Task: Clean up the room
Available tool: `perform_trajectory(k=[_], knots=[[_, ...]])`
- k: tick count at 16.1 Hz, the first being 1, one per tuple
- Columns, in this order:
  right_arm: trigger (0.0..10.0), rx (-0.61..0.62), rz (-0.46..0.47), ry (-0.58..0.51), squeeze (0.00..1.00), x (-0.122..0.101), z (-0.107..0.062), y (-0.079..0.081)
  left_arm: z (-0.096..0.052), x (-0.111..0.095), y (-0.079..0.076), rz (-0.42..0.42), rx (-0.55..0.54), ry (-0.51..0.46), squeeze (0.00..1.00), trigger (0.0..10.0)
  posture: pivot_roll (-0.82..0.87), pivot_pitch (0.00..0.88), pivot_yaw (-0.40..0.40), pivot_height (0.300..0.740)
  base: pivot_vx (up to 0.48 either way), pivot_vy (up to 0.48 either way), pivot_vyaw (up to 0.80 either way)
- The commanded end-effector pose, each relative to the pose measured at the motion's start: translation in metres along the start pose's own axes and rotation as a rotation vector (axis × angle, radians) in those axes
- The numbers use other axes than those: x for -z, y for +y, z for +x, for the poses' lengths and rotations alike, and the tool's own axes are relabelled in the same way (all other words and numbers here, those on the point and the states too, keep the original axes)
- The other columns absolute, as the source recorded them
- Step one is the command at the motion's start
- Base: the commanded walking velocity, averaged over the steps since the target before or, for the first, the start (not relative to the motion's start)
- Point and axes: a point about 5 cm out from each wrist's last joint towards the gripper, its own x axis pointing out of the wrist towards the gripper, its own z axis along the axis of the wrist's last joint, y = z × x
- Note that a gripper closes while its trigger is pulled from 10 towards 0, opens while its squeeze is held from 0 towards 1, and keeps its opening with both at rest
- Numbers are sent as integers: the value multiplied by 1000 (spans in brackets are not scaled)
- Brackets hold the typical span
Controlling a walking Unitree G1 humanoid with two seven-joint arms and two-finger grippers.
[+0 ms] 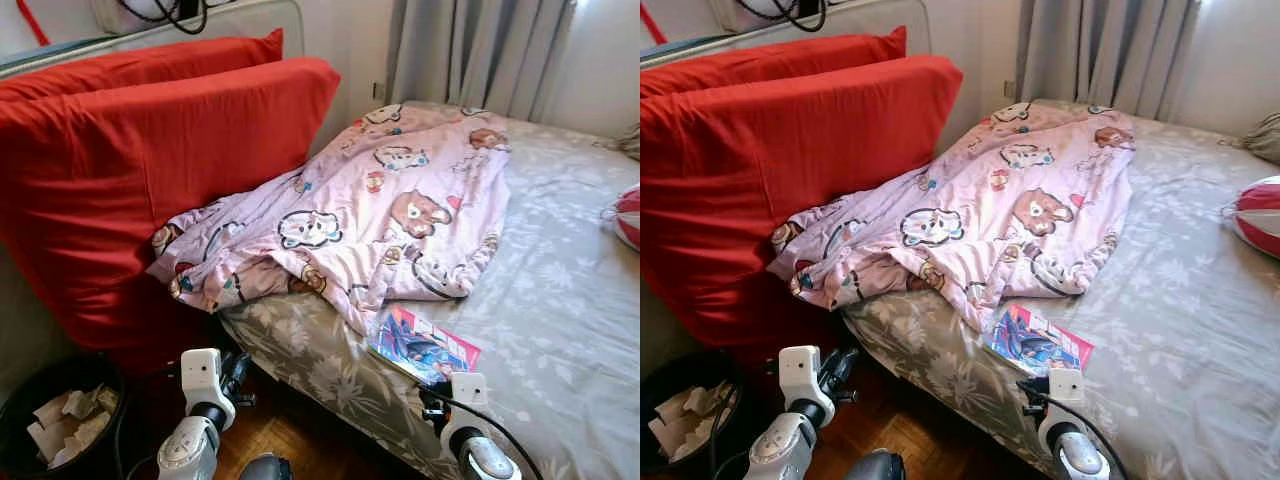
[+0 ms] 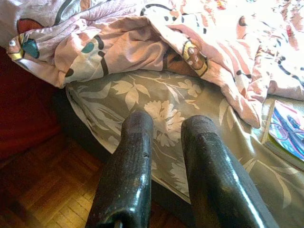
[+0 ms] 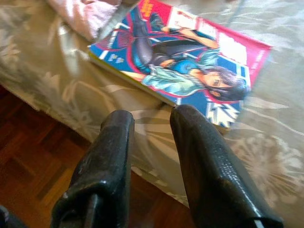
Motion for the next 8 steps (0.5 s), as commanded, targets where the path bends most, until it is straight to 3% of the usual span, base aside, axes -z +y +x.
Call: perform_trajectory(k=[1, 2, 5, 8], knots=[[10000, 15, 0, 6, 0, -1, 1, 2, 1, -2, 2, -1, -3, 0, 0, 10000, 30, 0, 17, 650, 285, 0, 0], [10000, 27, 9, 17, 0, -1, 2, 2, 1, -2, 2, 0, -3, -1, 0, 10000, 30, 0, 16, 650, 304, 0, 0], [10000, 35, 17, 10, 0, -2, 2, 2, 1, -2, 2, -1, -4, -4, 0, 10000, 30, 0, 15, 650, 320, 0, -542], [10000, 33, 14, -17, 0, -7, 4, 3, 1, -2, 2, -2, -4, -5, 0, 10000, 29, 0, 15, 650, 346, 0, 0]])
